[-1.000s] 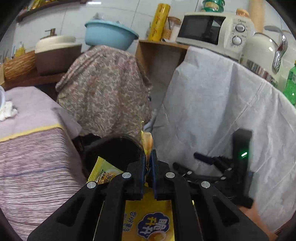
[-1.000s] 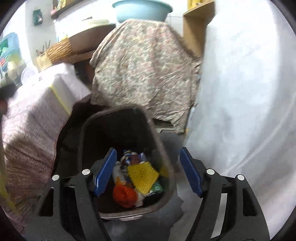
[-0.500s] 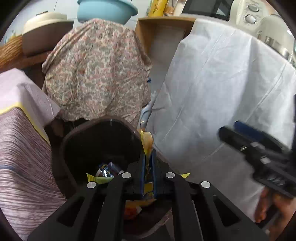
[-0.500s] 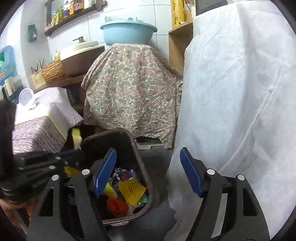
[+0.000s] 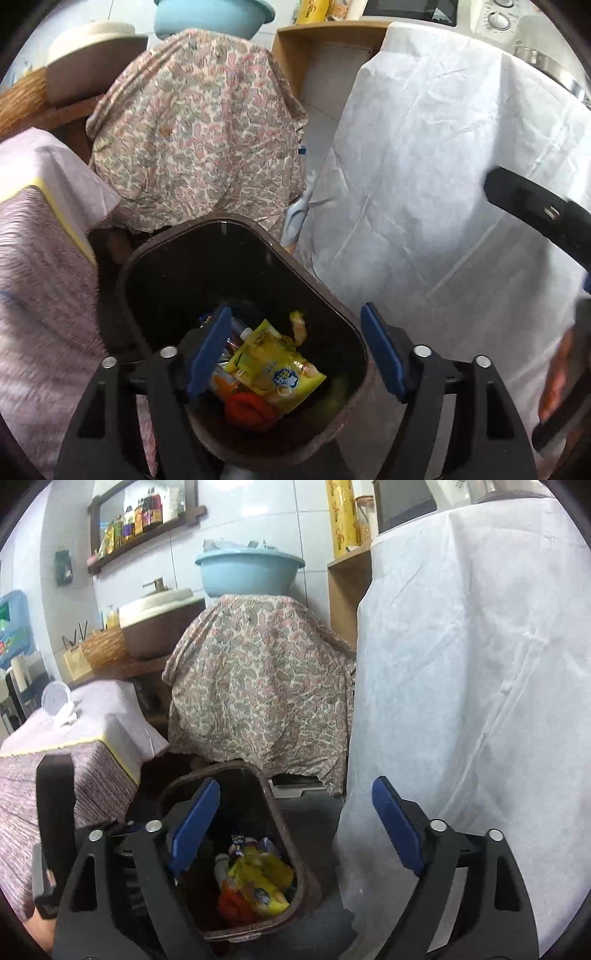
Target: Collect trash
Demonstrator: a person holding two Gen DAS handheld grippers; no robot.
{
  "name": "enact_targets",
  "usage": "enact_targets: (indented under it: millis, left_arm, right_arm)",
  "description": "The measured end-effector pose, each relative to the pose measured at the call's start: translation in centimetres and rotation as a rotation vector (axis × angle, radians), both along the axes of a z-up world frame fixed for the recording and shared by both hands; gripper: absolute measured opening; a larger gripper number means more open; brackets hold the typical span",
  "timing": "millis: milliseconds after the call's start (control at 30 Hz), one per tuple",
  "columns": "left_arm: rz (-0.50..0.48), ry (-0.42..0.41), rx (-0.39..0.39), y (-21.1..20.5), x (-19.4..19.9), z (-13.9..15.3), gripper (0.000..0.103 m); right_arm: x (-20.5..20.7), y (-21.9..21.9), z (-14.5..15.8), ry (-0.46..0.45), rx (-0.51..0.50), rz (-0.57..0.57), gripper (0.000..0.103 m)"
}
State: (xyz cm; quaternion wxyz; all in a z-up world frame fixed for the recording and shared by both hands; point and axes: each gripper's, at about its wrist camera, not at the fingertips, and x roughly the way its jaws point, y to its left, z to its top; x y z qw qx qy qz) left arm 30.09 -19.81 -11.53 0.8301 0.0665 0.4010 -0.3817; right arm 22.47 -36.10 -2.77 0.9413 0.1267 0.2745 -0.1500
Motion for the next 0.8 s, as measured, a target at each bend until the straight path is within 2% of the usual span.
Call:
enact_targets:
  millis: [200, 233, 467, 533, 633, 800]
  left_arm:
    - [-0.013, -0.044, -0.082, 2.8, -3.1, 3.6, 0.087]
    - [-0.009, -0.055, -0.091, 3.3, -3.3, 4.2, 0.088]
    - [0.043, -0.104, -0.094, 8.0, -4.7, 8.5, 0.093]
    - [0.058, -0.142, -0.102, 9.8, -5.3, 9.8, 0.097]
    - [0.094, -0.198, -0.098, 12.5, -5.5, 11.4, 0.097]
    - [0.189, -0.231, -0.068, 17.3, -4.2, 12.7, 0.097]
  right_arm:
    - [1.6, 0.5, 0.7, -0.002, -0.019, 0.046, 0.091]
    - [2.1, 0.8, 0.7, 0.000, -0.005, 0.066, 0.094]
    - [4.9, 3.5, 0.9, 0.002, 0.105, 0.176, 0.094]
    - [6.0, 5.0, 1.1, 0.009, 0.115, 0.230, 0.094]
    - [7.7, 8.0, 2.0, 0.011, 0.110, 0.334, 0.094]
    - [11.0, 14.5, 3.7, 0.029, 0.098, 0.527, 0.094]
